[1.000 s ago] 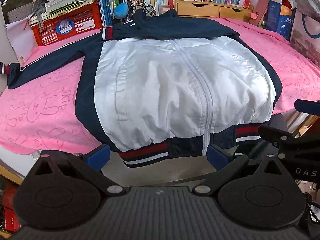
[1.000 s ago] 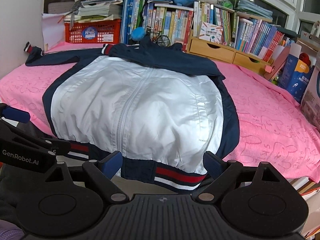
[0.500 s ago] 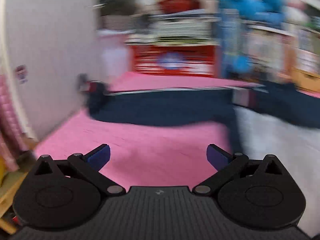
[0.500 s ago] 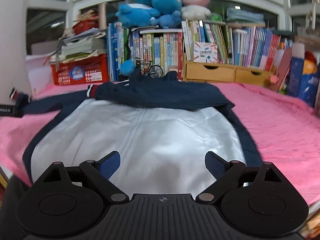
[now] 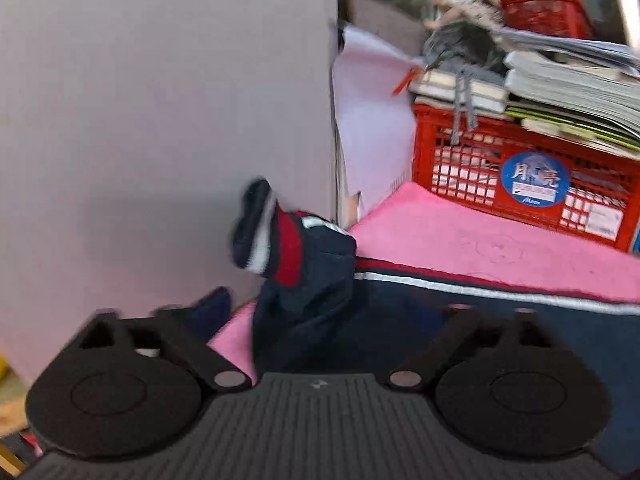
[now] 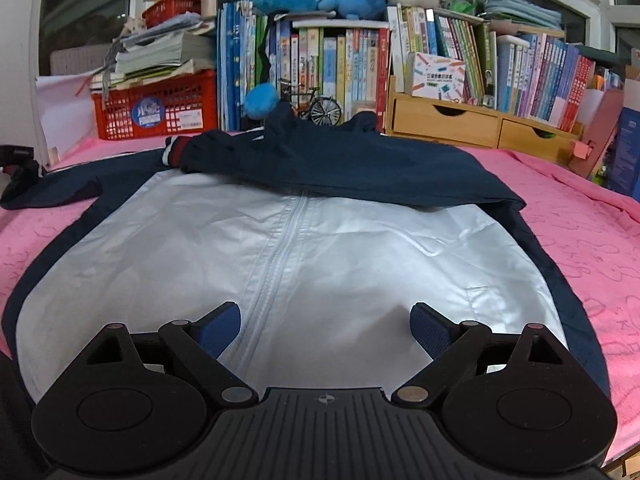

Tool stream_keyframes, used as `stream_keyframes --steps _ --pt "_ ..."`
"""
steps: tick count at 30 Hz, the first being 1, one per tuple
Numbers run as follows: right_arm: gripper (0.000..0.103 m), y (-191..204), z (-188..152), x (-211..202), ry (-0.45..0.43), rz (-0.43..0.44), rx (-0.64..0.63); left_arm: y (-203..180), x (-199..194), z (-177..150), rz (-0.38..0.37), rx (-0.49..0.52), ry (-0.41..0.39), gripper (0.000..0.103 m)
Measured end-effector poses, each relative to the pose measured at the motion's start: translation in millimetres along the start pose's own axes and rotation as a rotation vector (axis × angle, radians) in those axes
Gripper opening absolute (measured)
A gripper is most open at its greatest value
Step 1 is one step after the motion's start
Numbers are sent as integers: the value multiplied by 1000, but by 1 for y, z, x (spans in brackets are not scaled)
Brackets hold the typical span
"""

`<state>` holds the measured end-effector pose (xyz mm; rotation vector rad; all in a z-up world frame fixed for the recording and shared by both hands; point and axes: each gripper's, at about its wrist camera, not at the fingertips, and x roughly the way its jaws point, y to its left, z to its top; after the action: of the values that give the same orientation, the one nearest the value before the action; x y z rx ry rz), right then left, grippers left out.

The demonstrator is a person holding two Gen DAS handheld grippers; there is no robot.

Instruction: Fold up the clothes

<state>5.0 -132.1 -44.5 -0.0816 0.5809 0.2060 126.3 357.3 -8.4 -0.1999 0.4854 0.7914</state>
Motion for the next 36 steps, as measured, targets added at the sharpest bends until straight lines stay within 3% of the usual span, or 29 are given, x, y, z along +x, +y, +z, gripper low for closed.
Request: stream_keyframes --steps 1,2,4,6,8,10,11,13,15,17,23,26,31,33,36 --pt "94 0 0 2 -1 1 1 1 7 0 -10 -21 34 34" --pt "94 0 0 3 -1 2 2 0 8 0 18 -38 48 11" --pt "95 -3 0 5 -4 11 10 -2 9 -1 72 -69 71 11" --pt "96 -8 0 8 -8 17 22 -17 -15 2 43 -20 -12 10" --pt "97 -11 -1 9 -11 22 36 -39 -52 8 -40 40 -114 10" --pt "97 -13 -1 10 -14 28 48 -70 -101 12 -189 101 -203 10" --pt "97 -14 -1 10 -15 32 54 -85 -124 13 -260 132 -242 11" --pt "97 -15 -1 10 -18 36 65 -99 -139 -4 -329 179 -215 17" --pt "97 -19 -1 7 -21 30 86 -114 -154 -21 -398 227 -188 33" --pt "97 -24 0 4 -25 20 112 -128 -169 -39 -467 274 -161 70" --pt "97 -52 3 -7 -52 13 201 -170 -214 -91 -674 416 -75 70" --pt "97 -56 20 -1 -55 75 223 -190 -236 -116 -772 483 -33 80" --pt "96 -29 73 38 -57 267 200 -133 -224 -111 -642 396 -36 85" --pt "89 -21 102 72 -33 357 222 -127 -211 -115 -569 394 -2 85" --pt "72 -2 138 135 68 401 251 -121 -194 -123 -491 390 55 85"
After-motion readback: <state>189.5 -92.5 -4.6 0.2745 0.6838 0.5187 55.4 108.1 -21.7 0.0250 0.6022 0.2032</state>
